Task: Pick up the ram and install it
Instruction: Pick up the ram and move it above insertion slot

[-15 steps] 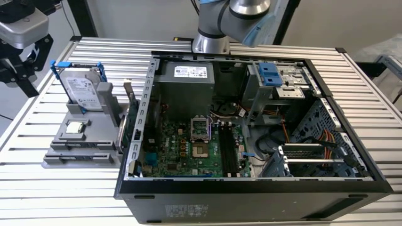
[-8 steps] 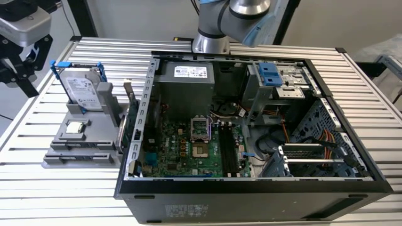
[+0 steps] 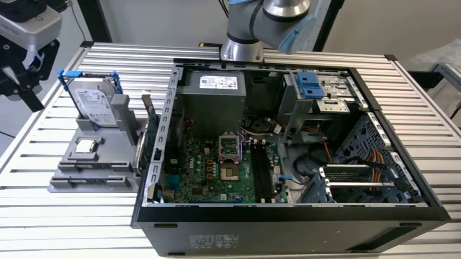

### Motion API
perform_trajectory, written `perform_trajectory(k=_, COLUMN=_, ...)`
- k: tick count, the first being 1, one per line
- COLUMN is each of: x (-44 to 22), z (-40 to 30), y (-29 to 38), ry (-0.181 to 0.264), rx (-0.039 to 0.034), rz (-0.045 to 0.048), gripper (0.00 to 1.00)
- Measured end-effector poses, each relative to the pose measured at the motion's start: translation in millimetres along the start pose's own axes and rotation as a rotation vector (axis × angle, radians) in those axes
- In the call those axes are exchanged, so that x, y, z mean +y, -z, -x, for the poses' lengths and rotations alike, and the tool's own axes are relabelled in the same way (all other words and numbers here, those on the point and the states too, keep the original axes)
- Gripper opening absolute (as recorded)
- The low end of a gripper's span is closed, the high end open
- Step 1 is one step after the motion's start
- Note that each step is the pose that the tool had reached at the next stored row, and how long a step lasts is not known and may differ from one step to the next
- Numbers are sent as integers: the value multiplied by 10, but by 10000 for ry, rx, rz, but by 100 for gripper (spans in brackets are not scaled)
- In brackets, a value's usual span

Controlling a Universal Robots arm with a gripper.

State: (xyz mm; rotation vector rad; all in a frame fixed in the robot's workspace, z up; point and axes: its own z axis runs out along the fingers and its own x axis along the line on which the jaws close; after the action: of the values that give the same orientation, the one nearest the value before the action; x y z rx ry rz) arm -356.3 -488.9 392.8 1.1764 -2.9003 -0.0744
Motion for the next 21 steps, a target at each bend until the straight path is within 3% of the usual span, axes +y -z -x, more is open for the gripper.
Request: perform_trajectory(k=21, x=2, z=1, y=0, ry=1622, rx=80, rz=12, gripper=0)
